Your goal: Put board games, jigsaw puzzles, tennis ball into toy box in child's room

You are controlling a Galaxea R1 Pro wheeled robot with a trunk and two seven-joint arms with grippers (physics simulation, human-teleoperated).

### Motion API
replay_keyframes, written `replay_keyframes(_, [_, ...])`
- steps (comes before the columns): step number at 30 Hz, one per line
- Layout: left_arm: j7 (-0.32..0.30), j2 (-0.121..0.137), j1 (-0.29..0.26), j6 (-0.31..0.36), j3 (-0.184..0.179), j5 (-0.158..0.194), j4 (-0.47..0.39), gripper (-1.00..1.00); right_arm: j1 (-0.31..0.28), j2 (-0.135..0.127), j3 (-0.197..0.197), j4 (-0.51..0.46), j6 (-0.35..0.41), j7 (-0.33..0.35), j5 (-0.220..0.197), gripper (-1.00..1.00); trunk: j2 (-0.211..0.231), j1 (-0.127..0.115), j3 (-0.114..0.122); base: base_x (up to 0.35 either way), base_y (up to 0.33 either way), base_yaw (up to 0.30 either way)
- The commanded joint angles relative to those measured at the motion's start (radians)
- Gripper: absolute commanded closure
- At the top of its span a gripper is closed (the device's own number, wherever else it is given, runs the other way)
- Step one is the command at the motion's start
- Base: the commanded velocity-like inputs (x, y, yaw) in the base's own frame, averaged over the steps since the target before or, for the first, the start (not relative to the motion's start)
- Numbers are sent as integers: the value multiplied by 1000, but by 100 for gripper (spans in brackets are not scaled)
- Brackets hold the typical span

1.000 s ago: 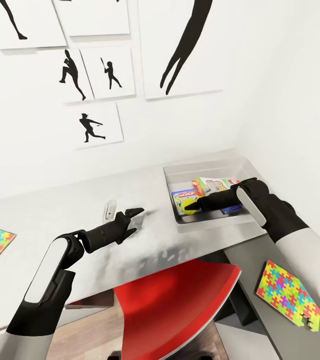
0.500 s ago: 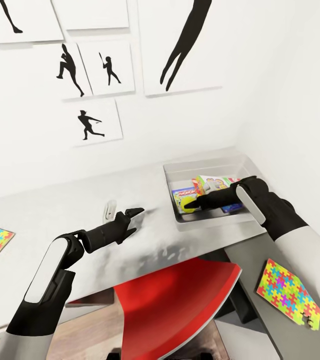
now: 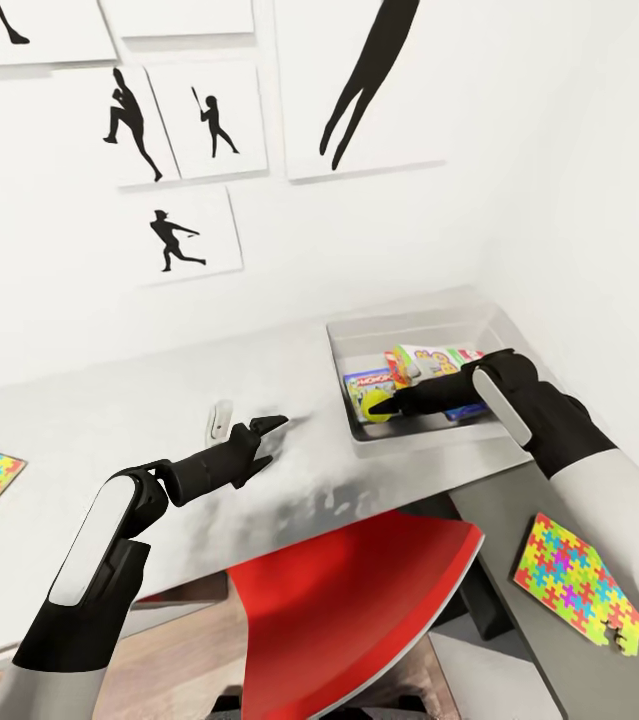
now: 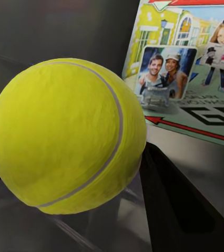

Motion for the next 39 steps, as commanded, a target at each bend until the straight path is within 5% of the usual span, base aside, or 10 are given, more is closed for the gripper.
replay_keyframes(1, [10,1,-1,-1,-1,11,-1,-100,-1,-1,2,0,3,5,3,100,-2,0,-3,0,0,0])
replay_keyframes(39, [10,1,-1,-1,-1,11,-1,-100,-5,-1,1,1,3,5,3,100,-2,0,-45,0,0,0])
